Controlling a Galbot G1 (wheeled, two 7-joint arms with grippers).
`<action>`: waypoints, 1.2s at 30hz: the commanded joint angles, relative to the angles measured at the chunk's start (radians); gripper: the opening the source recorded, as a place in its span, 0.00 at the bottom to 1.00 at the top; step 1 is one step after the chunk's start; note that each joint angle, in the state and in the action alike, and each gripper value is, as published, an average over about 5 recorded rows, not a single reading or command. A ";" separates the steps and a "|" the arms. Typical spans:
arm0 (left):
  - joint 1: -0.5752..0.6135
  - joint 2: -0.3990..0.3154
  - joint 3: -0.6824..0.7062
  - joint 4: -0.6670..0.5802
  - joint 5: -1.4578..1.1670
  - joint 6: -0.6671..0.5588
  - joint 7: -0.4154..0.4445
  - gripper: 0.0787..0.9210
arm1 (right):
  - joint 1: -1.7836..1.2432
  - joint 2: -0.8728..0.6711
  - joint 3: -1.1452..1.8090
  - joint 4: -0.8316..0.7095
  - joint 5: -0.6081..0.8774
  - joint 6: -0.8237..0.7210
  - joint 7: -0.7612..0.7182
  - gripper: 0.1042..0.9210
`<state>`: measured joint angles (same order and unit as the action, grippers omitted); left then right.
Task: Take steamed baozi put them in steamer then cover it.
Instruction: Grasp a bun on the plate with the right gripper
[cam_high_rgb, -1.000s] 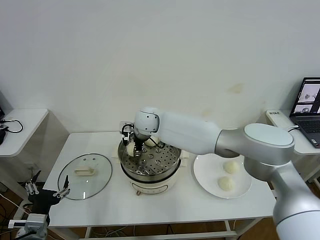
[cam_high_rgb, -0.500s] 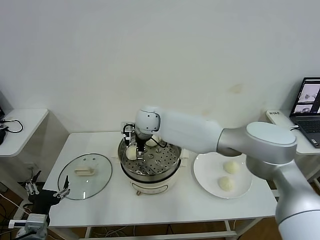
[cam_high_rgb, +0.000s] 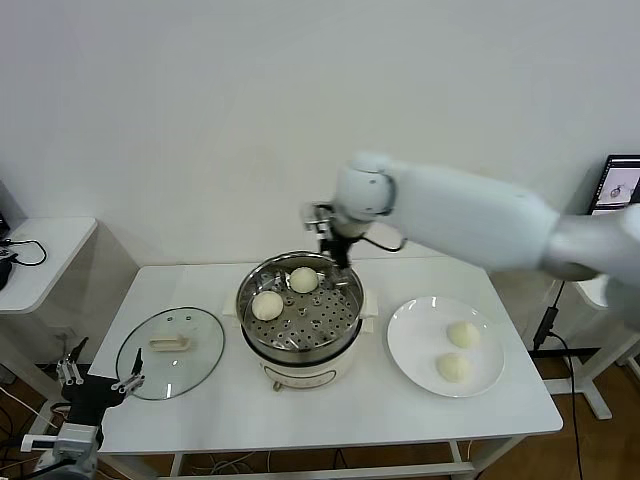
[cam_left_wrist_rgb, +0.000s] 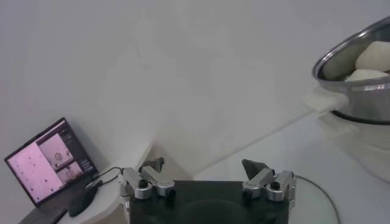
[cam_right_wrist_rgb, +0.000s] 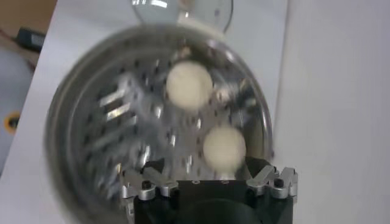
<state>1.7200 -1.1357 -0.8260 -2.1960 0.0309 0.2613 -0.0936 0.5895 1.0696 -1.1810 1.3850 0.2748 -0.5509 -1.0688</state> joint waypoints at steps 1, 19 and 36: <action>0.001 0.001 0.008 -0.003 0.003 0.001 0.001 0.88 | 0.045 -0.413 -0.042 0.247 -0.117 0.104 -0.096 0.88; 0.012 -0.019 0.044 -0.007 0.031 0.012 0.003 0.88 | -0.623 -0.627 0.379 0.188 -0.448 0.253 -0.084 0.88; 0.036 -0.025 0.025 -0.012 0.037 0.013 0.004 0.88 | -0.805 -0.487 0.521 0.053 -0.516 0.270 -0.028 0.88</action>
<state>1.7546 -1.1607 -0.8006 -2.2073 0.0666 0.2744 -0.0899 -0.0855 0.5548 -0.7480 1.4871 -0.1913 -0.2980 -1.1092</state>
